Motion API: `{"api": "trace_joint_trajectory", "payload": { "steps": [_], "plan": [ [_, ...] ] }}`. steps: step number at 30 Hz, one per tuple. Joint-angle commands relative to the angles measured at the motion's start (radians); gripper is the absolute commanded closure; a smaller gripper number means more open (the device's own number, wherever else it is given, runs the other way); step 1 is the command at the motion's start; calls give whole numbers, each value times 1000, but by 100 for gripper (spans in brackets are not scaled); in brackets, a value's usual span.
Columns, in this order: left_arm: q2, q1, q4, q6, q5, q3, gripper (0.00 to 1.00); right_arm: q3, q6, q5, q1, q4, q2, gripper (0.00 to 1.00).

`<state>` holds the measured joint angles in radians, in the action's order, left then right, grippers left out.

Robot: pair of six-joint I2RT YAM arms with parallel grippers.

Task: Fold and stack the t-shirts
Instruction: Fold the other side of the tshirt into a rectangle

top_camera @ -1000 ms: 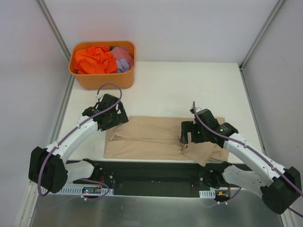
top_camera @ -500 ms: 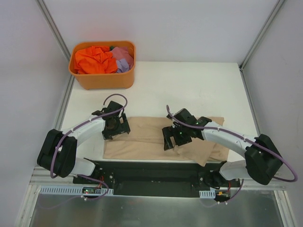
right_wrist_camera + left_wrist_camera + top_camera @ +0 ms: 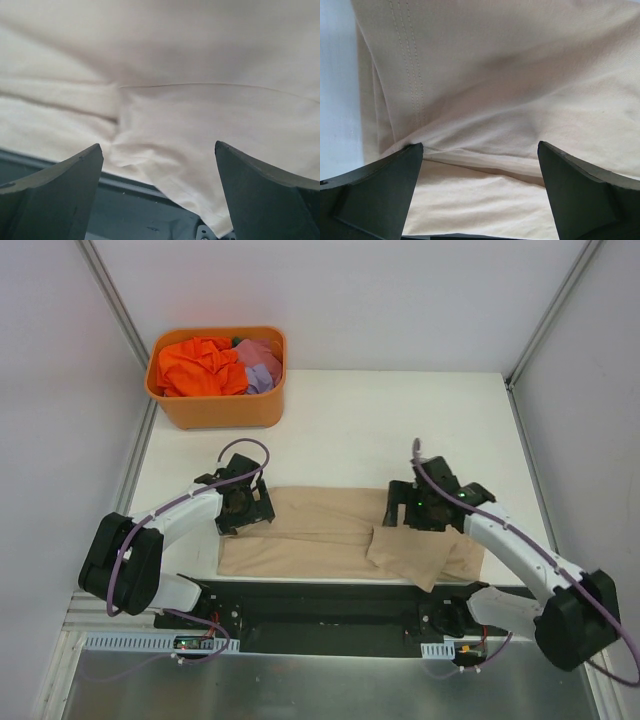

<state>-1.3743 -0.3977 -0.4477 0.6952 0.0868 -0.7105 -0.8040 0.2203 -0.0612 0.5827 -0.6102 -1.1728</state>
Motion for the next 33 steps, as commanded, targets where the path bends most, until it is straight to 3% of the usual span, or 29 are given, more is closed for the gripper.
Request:
{"api": "trace_joint_trajectory", "payload": {
  "steps": [1, 5, 9, 14, 19, 30, 33],
  "plan": [
    [-22, 11, -8, -5, 50, 43, 1, 89, 140, 110, -193, -128, 165, 4],
    [-23, 11, -8, -6, 42, 40, 1, 166, 125, 72, -351, -128, 219, 4],
    [-29, 11, -6, -19, 45, 31, 1, 181, 93, 89, -444, -123, 162, 3],
    [-37, 13, -6, -20, 50, 25, 1, 169, 56, 72, -511, -70, 44, 26],
    [-45, 13, -6, -25, 54, 25, 1, 151, 53, 50, -526, -25, -30, 34],
    [-55, 19, -8, -29, 53, 19, 1, 78, 16, 147, -532, -52, -18, 89],
    [-49, 25, -8, -26, 50, 23, 1, 62, -9, 185, -546, -71, -28, 93]
  ]
}}
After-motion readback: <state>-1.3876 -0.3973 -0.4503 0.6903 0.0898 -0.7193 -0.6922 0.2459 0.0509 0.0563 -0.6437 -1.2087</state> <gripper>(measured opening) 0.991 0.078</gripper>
